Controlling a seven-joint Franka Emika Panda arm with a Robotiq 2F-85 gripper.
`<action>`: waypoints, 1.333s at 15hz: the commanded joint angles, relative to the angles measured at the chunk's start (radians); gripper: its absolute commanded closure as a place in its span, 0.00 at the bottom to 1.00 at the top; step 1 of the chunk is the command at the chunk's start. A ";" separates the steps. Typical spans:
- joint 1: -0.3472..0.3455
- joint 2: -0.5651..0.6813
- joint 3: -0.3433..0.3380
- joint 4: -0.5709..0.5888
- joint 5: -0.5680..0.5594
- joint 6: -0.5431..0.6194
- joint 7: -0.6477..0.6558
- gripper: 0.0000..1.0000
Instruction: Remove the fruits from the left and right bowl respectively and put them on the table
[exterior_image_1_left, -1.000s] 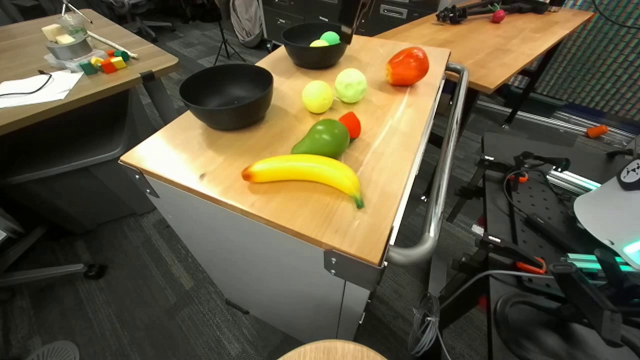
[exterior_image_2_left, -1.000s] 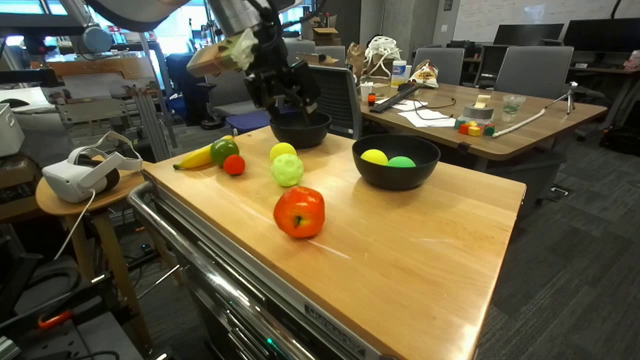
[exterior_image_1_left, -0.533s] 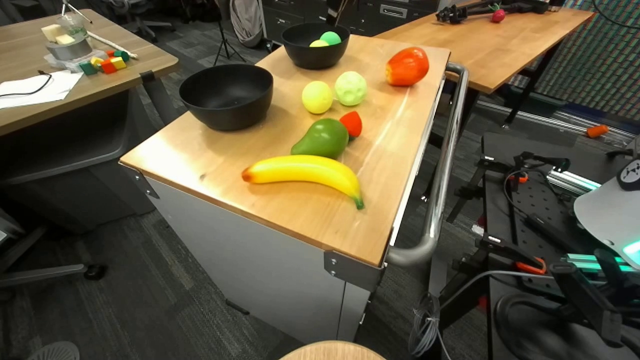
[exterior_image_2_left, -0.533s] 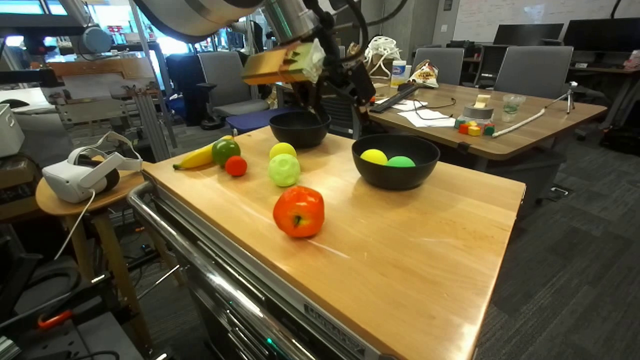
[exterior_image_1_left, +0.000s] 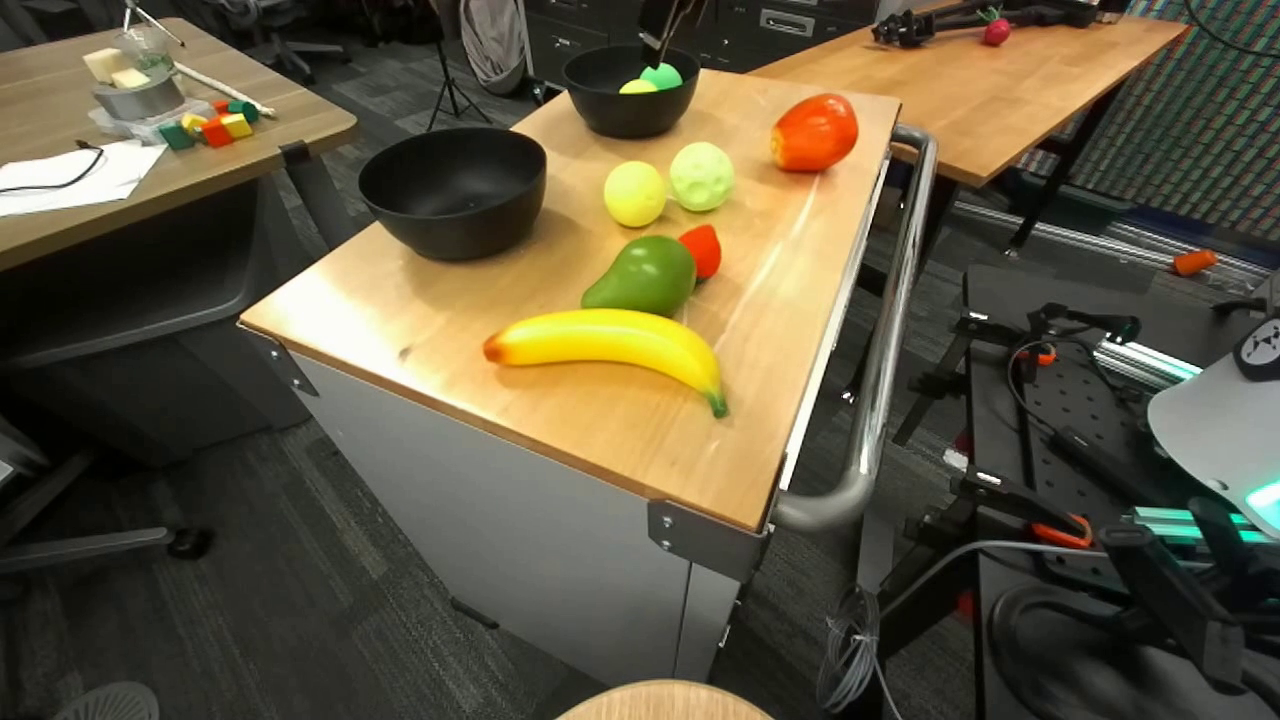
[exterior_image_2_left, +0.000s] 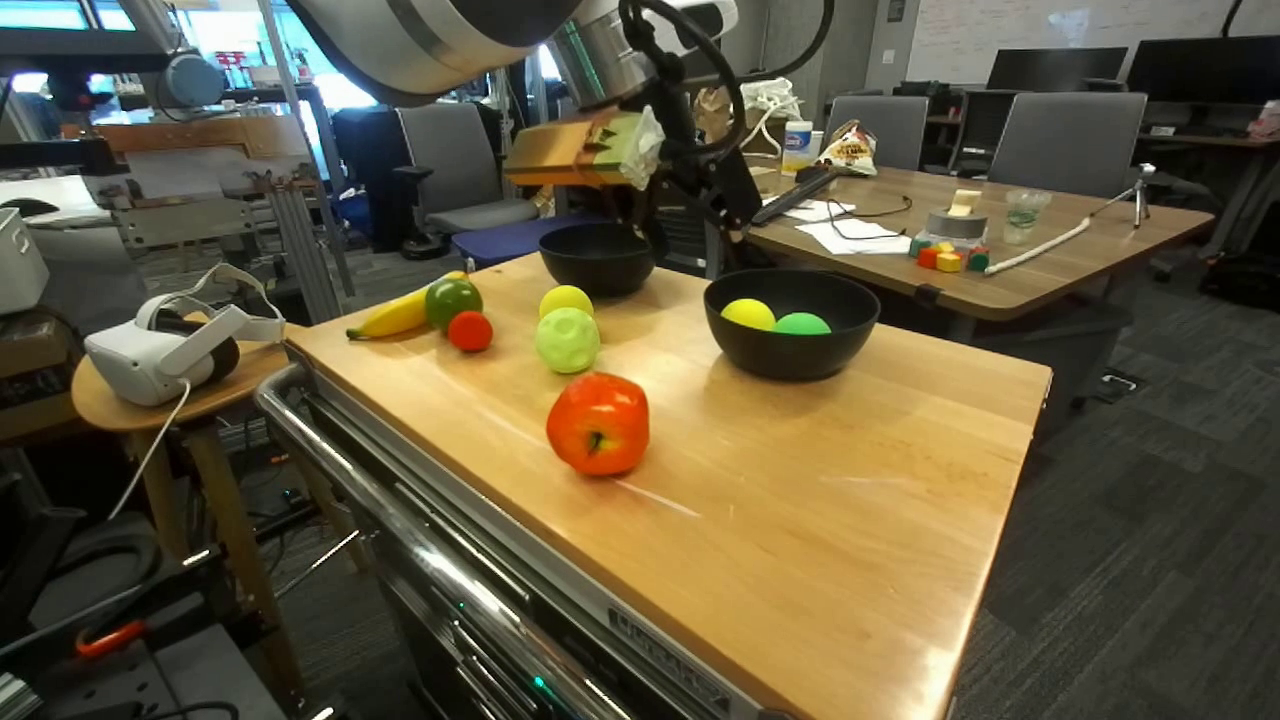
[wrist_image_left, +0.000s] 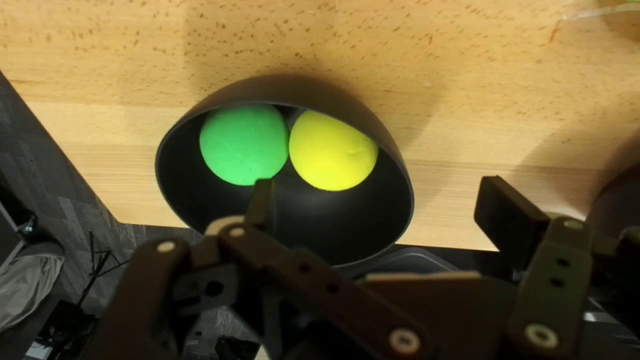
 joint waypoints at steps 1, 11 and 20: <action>-0.001 0.076 -0.018 0.085 0.045 0.038 0.052 0.00; 0.005 0.310 -0.053 0.292 0.262 -0.066 0.130 0.00; -0.039 0.364 -0.068 0.379 0.447 -0.200 0.274 0.00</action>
